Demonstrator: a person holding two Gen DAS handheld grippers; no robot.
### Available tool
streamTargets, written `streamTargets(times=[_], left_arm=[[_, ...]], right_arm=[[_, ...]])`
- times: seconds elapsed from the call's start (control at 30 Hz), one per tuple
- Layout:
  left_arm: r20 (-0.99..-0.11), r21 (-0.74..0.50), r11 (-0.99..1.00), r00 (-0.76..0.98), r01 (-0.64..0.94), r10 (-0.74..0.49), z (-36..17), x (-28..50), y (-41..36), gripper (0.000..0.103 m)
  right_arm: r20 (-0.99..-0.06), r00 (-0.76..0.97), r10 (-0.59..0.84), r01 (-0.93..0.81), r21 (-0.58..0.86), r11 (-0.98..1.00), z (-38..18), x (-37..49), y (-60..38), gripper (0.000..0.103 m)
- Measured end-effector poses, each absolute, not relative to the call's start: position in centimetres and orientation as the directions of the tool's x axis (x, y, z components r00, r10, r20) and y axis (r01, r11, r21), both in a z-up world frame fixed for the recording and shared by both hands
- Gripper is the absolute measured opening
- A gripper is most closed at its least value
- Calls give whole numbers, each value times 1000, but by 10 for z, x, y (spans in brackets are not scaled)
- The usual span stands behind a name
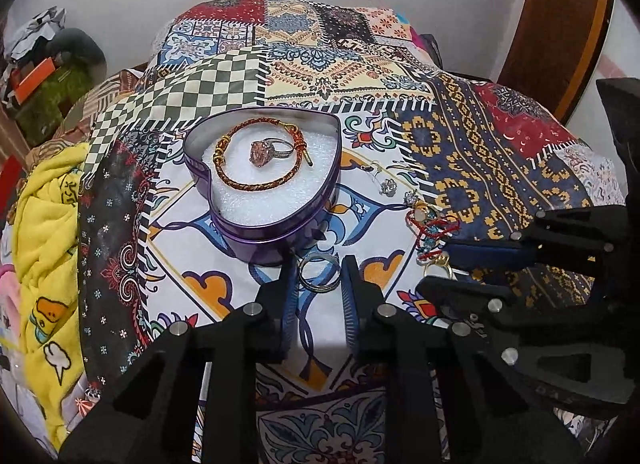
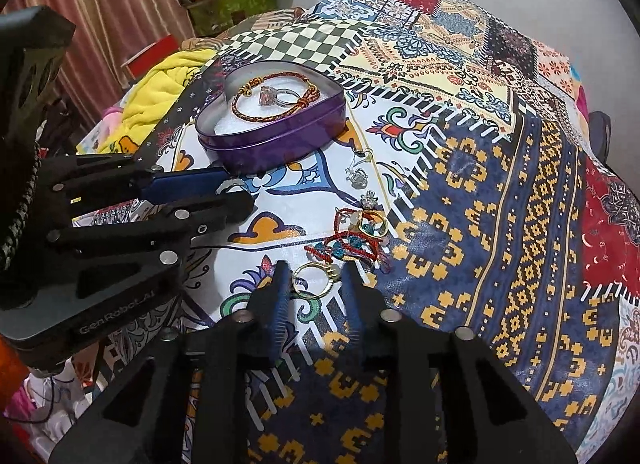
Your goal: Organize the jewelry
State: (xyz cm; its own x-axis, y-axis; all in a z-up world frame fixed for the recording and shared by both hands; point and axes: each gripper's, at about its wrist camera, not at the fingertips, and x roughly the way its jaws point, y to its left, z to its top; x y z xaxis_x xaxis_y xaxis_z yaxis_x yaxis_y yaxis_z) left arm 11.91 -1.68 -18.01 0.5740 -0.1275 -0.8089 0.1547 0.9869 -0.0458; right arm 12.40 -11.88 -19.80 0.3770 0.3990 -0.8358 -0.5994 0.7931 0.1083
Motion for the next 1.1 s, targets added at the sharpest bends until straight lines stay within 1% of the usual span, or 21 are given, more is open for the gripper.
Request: streamTargets(times=[0.23, 0.4, 0.77, 1.1], left_arm=[[-802, -82, 985, 576, 153, -156, -170, 109, -15, 21], [-789, -77, 986, 595, 150, -152, -157, 97, -14, 21], [-739, -88, 990, 659, 110, -139, -121, 87, -3, 21], [-707, -89, 993, 697, 80, -120, -105, 100, 12, 21]], right_arm=[[-836, 382, 394, -577, 117, 808, -195, 121, -127, 23], [-830, 394, 395, -558, 126, 820, -187, 119, -136, 23], [-772, 468, 430, -538, 137, 832, -150, 121, -142, 23], [-717, 512, 472, -545, 153, 824, -126, 140, -134, 23]])
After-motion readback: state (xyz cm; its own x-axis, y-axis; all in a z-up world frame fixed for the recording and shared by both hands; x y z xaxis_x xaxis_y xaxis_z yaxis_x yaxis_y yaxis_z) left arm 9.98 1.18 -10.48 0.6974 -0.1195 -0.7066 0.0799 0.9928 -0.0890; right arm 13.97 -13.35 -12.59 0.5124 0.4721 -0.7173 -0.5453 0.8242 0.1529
